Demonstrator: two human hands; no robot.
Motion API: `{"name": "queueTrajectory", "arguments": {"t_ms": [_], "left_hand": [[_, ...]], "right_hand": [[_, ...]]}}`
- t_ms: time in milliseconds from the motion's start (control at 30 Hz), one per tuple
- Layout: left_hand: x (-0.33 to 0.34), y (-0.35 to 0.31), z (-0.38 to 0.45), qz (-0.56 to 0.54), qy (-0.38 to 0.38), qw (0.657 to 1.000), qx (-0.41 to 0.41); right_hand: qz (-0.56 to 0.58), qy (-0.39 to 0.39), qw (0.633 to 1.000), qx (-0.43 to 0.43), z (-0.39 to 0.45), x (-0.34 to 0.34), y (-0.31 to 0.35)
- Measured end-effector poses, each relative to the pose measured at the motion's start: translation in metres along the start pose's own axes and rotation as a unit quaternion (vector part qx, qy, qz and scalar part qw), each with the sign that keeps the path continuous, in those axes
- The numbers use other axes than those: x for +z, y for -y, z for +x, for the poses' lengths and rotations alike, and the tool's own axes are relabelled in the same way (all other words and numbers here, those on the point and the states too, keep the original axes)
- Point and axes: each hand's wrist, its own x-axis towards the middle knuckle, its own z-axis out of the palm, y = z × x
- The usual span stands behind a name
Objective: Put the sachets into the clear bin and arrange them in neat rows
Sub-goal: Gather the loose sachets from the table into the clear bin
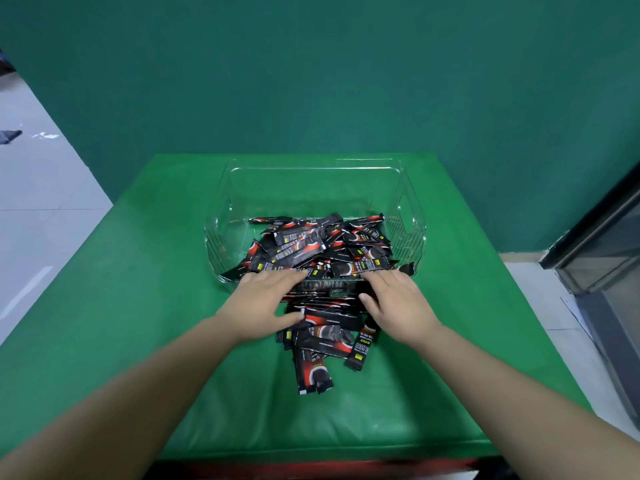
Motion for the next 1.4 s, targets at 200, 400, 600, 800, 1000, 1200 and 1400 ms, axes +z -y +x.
{"name": "queueTrajectory", "arguments": {"t_ms": [200,400,600,800,1000,1200,1400], "left_hand": [[0.009,-0.007,-0.024,0.041,0.022,0.992,0.115],[0.023,-0.026,-0.037,0.064,0.095,0.979,0.169],[0.041,-0.041,-0.031,0.055,0.09,0.982,0.155],[0.059,-0.048,-0.023,0.09,-0.017,0.99,0.108],[0.073,-0.045,-0.019,0.071,-0.113,0.99,0.044],[0.073,-0.037,-0.011,0.06,-0.109,0.992,0.014],[0.068,-0.03,-0.005,0.078,-0.096,0.992,0.025]], "right_hand": [[0.006,-0.003,1.0,-0.03,-0.021,-0.003,-0.001],[-0.014,0.005,0.996,-0.088,-0.053,0.014,-0.007],[-0.017,0.053,0.994,-0.094,-0.062,0.025,-0.008],[-0.01,0.092,0.992,-0.082,-0.048,0.024,0.003],[0.019,0.1,0.993,-0.054,-0.036,0.026,0.015],[0.031,0.109,0.993,-0.032,-0.025,0.028,0.026],[0.008,0.091,0.995,-0.032,-0.015,0.03,0.033]]}}
